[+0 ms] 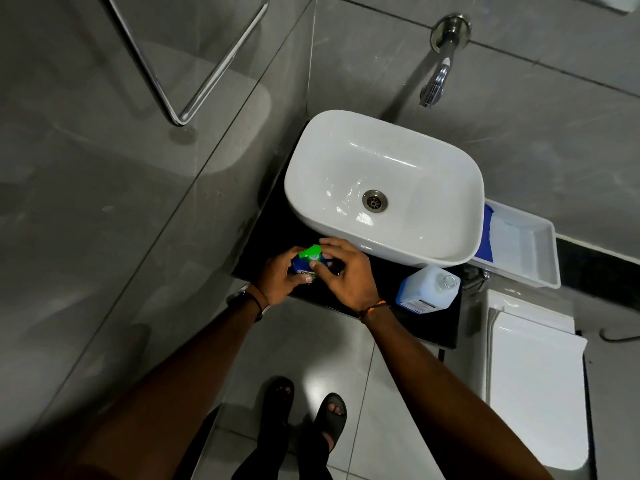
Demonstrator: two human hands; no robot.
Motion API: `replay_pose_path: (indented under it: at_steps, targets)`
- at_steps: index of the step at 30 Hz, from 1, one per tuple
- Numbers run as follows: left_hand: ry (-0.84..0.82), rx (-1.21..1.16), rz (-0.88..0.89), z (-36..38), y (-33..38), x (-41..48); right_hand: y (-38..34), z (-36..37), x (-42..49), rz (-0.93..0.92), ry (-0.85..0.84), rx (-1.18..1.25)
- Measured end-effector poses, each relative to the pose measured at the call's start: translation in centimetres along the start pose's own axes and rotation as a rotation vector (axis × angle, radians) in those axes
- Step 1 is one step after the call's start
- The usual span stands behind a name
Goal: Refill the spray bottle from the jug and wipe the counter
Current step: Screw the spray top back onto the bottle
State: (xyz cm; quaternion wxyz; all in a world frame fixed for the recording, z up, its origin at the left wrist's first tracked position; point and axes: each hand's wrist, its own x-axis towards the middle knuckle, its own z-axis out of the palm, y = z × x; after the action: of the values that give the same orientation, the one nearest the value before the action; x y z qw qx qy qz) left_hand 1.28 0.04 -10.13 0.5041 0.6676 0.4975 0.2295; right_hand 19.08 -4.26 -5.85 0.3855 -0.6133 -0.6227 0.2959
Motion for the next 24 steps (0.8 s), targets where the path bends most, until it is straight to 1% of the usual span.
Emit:
replay_pose_path:
  at_steps: [2,4,8,13,17,21,24]
  targets:
    - [-0.013,0.013,-0.001,-0.05,-0.07,0.03,-0.21,-0.1,0.29,0.026,0.017,-0.01]
    - [-0.015,0.027,0.0,-0.05,-0.08,0.03,-0.28,-0.31,0.49,0.052,-0.008,-0.01]
    - [-0.016,0.04,0.013,-0.08,0.0,0.06,0.02,-0.49,0.7,-0.022,-0.094,-0.053]
    - [-0.014,0.04,0.017,-0.07,-0.14,0.0,0.18,-0.52,0.6,0.06,-0.074,-0.023]
    - [-0.022,0.038,0.013,-0.12,-0.06,0.16,0.16,-0.62,0.72,-0.014,-0.114,-0.035]
    - [-0.016,0.043,0.0,-0.07,-0.14,0.18,0.25,-0.61,0.82,0.056,-0.048,-0.017]
    - [-0.019,0.039,-0.002,-0.03,0.0,0.22,0.26,-0.63,0.81,-0.003,-0.112,-0.02]
